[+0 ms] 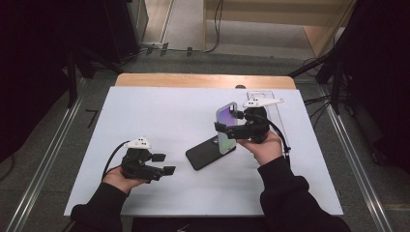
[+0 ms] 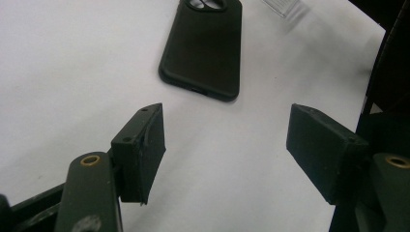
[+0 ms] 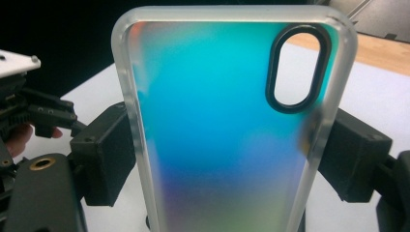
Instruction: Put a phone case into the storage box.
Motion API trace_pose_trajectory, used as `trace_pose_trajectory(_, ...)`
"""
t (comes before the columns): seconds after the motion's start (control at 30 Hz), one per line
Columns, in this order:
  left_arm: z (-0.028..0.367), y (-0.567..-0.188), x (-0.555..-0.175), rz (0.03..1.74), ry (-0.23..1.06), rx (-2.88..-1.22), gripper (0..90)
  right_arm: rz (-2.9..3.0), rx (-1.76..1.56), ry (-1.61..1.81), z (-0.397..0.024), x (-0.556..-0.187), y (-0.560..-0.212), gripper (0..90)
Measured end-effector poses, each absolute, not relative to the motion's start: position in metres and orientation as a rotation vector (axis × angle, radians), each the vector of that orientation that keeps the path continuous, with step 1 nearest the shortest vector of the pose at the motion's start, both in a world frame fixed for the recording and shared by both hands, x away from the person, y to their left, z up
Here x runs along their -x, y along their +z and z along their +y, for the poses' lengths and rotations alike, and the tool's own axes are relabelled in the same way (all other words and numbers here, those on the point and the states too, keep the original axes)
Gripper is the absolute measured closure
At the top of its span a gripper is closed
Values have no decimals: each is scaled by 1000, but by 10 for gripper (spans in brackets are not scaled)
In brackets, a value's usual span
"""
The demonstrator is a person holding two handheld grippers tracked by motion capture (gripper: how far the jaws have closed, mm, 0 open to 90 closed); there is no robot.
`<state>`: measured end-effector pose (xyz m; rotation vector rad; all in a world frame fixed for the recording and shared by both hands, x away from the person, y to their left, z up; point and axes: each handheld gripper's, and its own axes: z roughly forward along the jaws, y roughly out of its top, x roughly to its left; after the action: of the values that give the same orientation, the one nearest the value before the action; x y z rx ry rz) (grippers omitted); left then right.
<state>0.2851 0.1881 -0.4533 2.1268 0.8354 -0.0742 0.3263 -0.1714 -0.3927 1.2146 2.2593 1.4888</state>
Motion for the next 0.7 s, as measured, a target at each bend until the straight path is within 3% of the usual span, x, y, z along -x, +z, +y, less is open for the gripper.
trace_pose_trajectory(0.7, 199, -454, -284, 888, -83, -2109, 299, 2123, -1300, 1481, -217, -336, -364, 153)
